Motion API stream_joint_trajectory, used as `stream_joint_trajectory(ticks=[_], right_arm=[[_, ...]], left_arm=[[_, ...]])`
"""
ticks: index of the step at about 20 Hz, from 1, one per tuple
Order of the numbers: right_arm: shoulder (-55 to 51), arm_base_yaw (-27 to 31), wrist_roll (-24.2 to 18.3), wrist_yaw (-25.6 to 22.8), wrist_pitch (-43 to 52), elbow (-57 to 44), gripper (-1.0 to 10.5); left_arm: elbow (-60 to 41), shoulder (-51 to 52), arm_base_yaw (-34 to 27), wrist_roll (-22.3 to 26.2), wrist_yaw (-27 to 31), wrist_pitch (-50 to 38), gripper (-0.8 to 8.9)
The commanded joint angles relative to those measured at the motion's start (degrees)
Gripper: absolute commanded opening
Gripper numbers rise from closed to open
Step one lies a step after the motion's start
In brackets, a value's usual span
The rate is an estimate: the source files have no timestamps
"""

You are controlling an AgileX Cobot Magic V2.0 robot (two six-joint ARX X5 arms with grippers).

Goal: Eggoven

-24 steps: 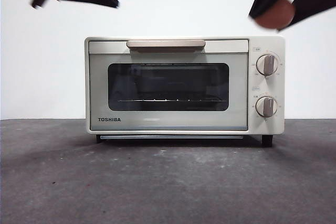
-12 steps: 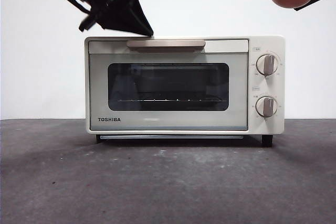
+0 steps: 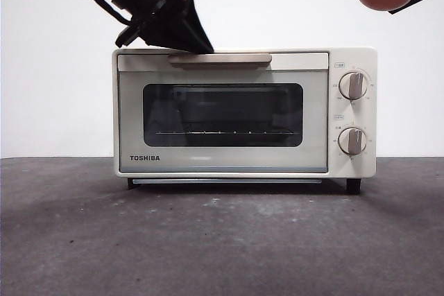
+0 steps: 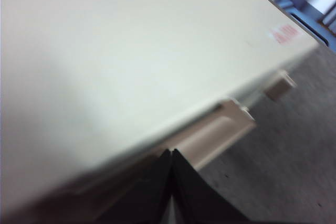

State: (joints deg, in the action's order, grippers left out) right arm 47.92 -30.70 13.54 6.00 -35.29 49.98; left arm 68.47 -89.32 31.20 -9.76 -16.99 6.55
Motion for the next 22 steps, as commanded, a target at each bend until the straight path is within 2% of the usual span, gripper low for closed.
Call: stream_joint_trajectory(ticks=[1, 15, 22], right_arm=[[0.24, -0.39, -0.63, -0.11, 1.18, 0.74, 0.0], [0.37, -0.39, -0.66, -0.13, 2.82, 0.74, 0.0], [4.13, -0.24, -0.17, 0.9, 3.82, 0.74, 0.0]], left_arm=[[0.35, -1.81, 2.32, 1.42, -0.09, 4.81, 0.07], [0.35, -0.35, 13.22, 1.07, -0.15, 20.06, 0.07], [0.26, 8.98, 11.78, -0.96, -0.15, 20.61, 0.07]])
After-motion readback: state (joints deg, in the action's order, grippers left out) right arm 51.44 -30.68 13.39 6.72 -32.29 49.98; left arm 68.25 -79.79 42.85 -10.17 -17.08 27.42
